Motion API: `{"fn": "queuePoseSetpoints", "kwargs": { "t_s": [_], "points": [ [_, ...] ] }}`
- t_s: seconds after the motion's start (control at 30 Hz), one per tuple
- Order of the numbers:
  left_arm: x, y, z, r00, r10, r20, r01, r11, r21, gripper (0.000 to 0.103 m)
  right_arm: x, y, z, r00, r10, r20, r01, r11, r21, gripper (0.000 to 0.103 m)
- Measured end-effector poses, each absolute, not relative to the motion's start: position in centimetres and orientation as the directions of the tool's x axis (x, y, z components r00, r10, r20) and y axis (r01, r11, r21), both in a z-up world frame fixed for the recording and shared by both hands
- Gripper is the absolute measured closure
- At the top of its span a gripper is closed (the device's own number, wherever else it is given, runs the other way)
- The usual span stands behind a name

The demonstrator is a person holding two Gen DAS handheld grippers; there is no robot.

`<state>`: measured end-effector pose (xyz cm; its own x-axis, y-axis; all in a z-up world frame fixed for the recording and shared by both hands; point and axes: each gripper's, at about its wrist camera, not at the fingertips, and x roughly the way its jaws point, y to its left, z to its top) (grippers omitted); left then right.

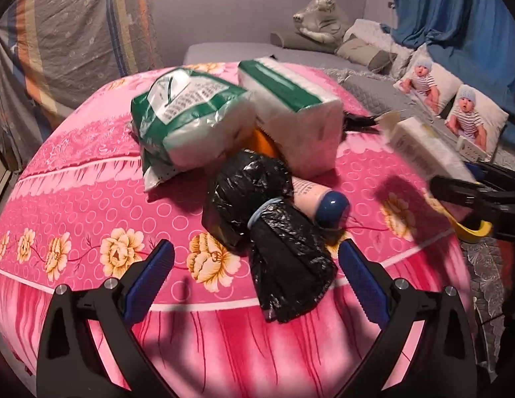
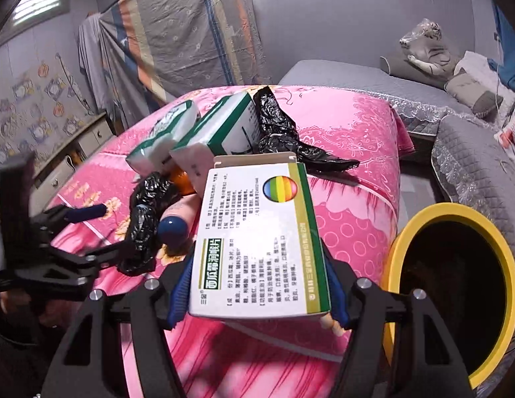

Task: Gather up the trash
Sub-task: 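Grasp the white medicine box with the right tool while the left tool grasps the black bag bundle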

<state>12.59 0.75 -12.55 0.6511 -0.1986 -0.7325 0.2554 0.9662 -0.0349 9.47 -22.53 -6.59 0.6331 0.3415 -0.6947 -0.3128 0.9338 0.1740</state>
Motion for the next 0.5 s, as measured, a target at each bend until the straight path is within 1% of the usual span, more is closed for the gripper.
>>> {"fn": "queuePoseSetpoints", "kwargs": {
  "t_s": [0.17, 0.23, 0.27, 0.3, 0.33, 0.37, 0.4, 0.43, 0.47, 0.5],
  "points": [
    [13.8, 0.8, -13.3, 0.617, -0.207, -0.760, 0.238, 0.969, -0.070, 0.010, 8.9, -23.0, -6.1, 0.641, 0.361, -0.677, -0.316, 0.928, 0.196, 0.041],
    [14.4, 0.9, -13.6, 0.609, -0.195, -0.768, 0.229, 0.971, -0.065, 0.022, 8.7, -23.0, -6.0, 0.644, 0.363, -0.673, -0.315, 0.928, 0.199, 0.041],
    [14.7, 0.9, -13.9, 0.592, -0.202, -0.780, 0.226, 0.971, -0.079, 0.032, 8.7, -23.0, -6.0, 0.644, 0.367, -0.672, -0.316, 0.927, 0.203, 0.041],
    [15.0, 1.1, -14.2, 0.575, -0.209, -0.791, 0.220, 0.971, -0.096, 0.037, 8.6, -23.0, -6.0, 0.644, 0.368, -0.671, -0.315, 0.926, 0.206, 0.041],
    [15.2, 1.3, -14.3, 0.567, -0.208, -0.797, 0.211, 0.972, -0.103, 0.040, 8.5, -23.1, -6.0, 0.642, 0.371, -0.671, -0.316, 0.925, 0.209, 0.041],
    [15.2, 1.6, -14.4, 0.568, -0.198, -0.799, 0.195, 0.975, -0.102, 0.049, 8.5, -23.1, -6.0, 0.641, 0.374, -0.671, -0.317, 0.924, 0.212, 0.041],
    [15.1, 1.8, -14.3, 0.573, -0.192, -0.797, 0.186, 0.977, -0.102, 0.062, 8.4, -23.1, -5.9, 0.641, 0.374, -0.670, -0.316, 0.924, 0.214, 0.041],
    [15.0, 2.1, -14.2, 0.574, -0.199, -0.795, 0.184, 0.977, -0.112, 0.069, 8.3, -23.1, -5.9, 0.641, 0.375, -0.670, -0.314, 0.924, 0.216, 0.041],
    [14.8, 2.7, -14.0, 0.570, -0.223, -0.791, 0.183, 0.973, -0.143, 0.079, 8.3, -23.1, -5.8, 0.640, 0.378, -0.669, -0.315, 0.923, 0.220, 0.041],
    [14.5, 3.3, -13.7, 0.572, -0.236, -0.786, 0.172, 0.971, -0.166, 0.079, 8.2, -23.2, -5.8, 0.639, 0.383, -0.668, -0.317, 0.921, 0.225, 0.041]
  ]
}}
